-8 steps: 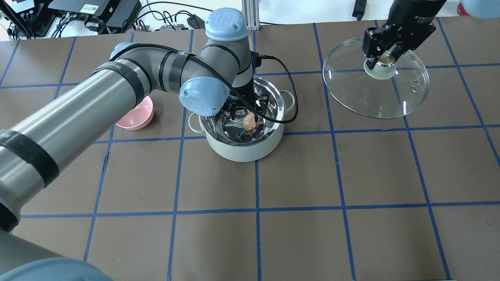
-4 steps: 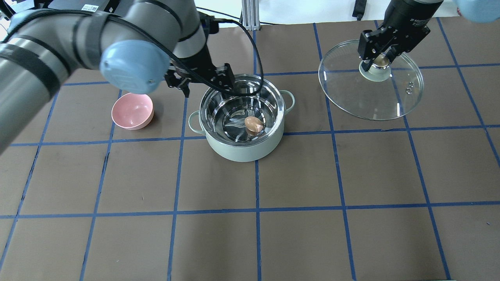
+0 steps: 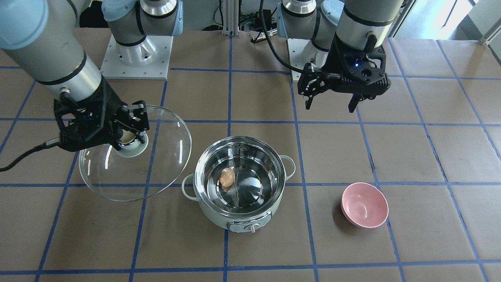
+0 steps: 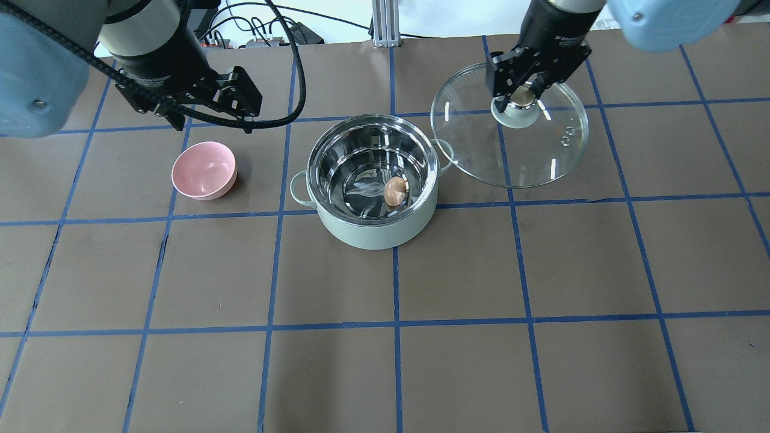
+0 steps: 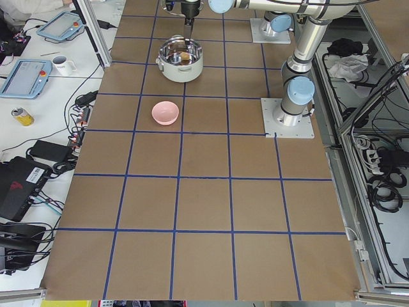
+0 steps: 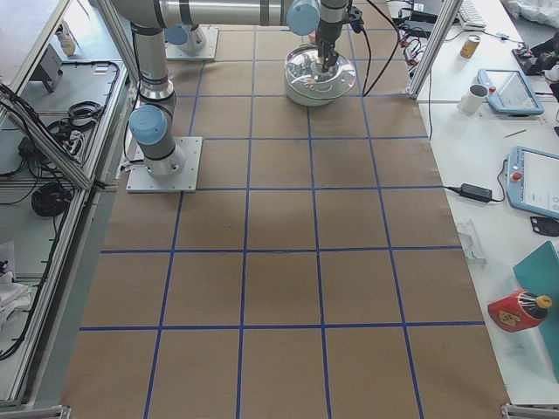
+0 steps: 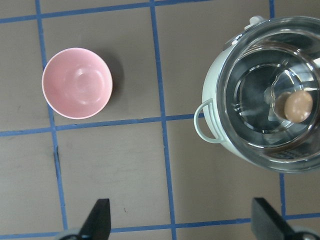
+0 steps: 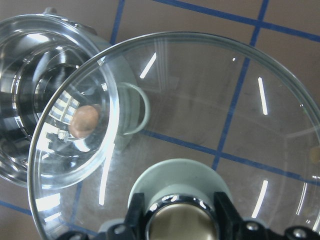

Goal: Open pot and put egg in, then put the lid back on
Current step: 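Carry the lid over the pot with the right gripper while the left withdraws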

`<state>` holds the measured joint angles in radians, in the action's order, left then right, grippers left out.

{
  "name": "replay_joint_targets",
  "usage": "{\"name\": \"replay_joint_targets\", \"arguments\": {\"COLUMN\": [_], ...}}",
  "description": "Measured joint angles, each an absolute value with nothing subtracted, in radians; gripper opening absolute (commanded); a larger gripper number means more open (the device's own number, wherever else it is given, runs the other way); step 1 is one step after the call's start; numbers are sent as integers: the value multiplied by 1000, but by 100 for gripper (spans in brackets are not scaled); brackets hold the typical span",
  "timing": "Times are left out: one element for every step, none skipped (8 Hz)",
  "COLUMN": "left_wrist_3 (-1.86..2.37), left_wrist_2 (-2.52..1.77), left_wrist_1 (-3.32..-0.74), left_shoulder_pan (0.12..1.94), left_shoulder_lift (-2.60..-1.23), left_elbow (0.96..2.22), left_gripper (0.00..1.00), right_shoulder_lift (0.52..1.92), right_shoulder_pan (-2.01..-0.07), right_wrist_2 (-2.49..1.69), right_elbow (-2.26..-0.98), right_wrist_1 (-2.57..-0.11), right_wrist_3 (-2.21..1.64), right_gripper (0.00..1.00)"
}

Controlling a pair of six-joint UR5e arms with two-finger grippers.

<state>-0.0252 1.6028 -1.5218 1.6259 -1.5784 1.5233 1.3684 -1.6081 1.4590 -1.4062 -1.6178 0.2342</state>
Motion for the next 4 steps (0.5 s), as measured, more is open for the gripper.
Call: {"name": "replay_joint_targets", "arguments": {"left_wrist_3": [-34,-38,-45,-54], "left_wrist_2": [1630,1646,1667,1678], "left_wrist_1": [-1544,-1556,-1566,-1572], "left_shoulder_pan": [1617,1611,1606,1602], "left_shoulder_lift": [-1554,-1544,-1539,-1536], "left_elbow": [1521,1519,1517,1516], "left_gripper": [100,100,100,100], "right_shoulder_lift": [1341,1313,1286,1261], "right_shoulder_pan": [-1671,-1722,-1766,-1808], "right_wrist_2": [1462,1462,1461,1463], "right_elbow": [-1398,-1384,-1371,-1359], "right_wrist_1": [-1650,-1669,-1679,-1694], "right_wrist_3": [187,160,140,113], "right_gripper": [0,0,0,0]}}
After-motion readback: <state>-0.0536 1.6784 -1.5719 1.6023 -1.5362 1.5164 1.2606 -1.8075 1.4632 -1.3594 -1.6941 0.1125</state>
